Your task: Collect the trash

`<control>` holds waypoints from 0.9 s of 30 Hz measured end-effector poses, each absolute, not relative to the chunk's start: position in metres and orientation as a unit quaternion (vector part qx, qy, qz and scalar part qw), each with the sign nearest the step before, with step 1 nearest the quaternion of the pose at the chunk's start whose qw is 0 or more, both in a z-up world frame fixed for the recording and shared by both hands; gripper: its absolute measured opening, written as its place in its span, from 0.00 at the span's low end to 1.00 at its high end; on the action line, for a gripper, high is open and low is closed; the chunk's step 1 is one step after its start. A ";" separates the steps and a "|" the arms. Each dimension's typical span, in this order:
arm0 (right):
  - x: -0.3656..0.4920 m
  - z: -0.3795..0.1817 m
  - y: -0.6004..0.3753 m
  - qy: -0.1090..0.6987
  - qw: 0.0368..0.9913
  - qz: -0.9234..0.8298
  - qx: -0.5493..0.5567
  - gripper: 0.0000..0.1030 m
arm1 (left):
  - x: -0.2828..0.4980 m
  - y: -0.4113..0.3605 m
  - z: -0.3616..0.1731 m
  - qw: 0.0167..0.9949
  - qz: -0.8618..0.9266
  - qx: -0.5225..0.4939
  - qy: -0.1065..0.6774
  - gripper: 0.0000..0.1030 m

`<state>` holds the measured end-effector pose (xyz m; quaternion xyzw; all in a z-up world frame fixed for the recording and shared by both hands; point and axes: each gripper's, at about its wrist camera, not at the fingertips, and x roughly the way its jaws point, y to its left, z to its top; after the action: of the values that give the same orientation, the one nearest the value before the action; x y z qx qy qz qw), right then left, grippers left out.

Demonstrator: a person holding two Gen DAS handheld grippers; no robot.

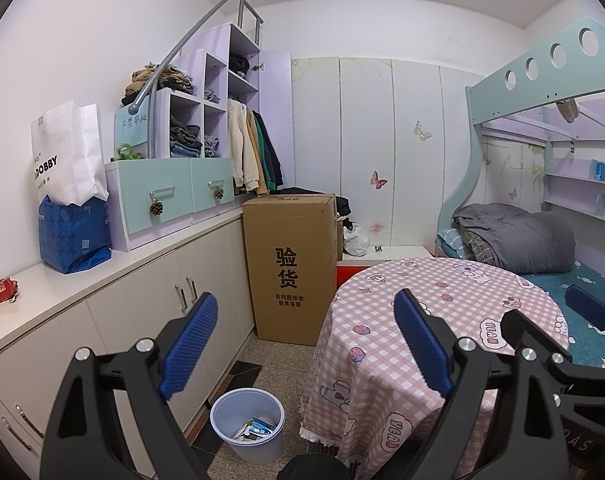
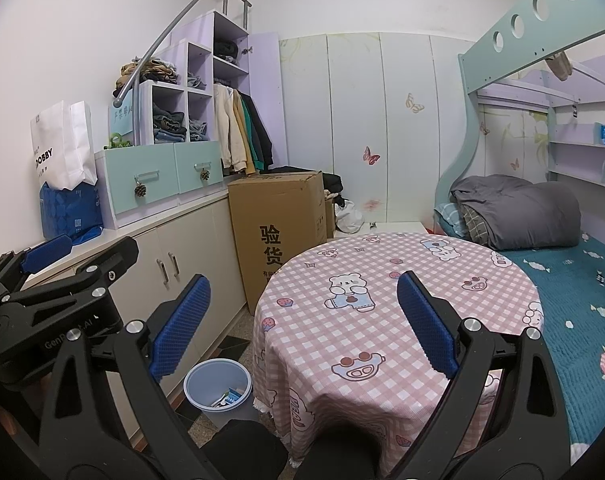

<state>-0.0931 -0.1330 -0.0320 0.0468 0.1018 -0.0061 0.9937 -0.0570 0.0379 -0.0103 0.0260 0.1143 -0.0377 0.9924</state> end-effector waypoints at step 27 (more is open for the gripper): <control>-0.091 -0.040 -0.133 0.111 0.993 -0.001 0.048 0.90 | -0.057 0.045 -0.011 0.992 -0.033 0.027 0.116 0.85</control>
<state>-0.0910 -0.1330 -0.0401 0.0475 0.1105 -0.0012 0.9927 -0.0570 0.0451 -0.0112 0.0272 0.1160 -0.0326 0.9923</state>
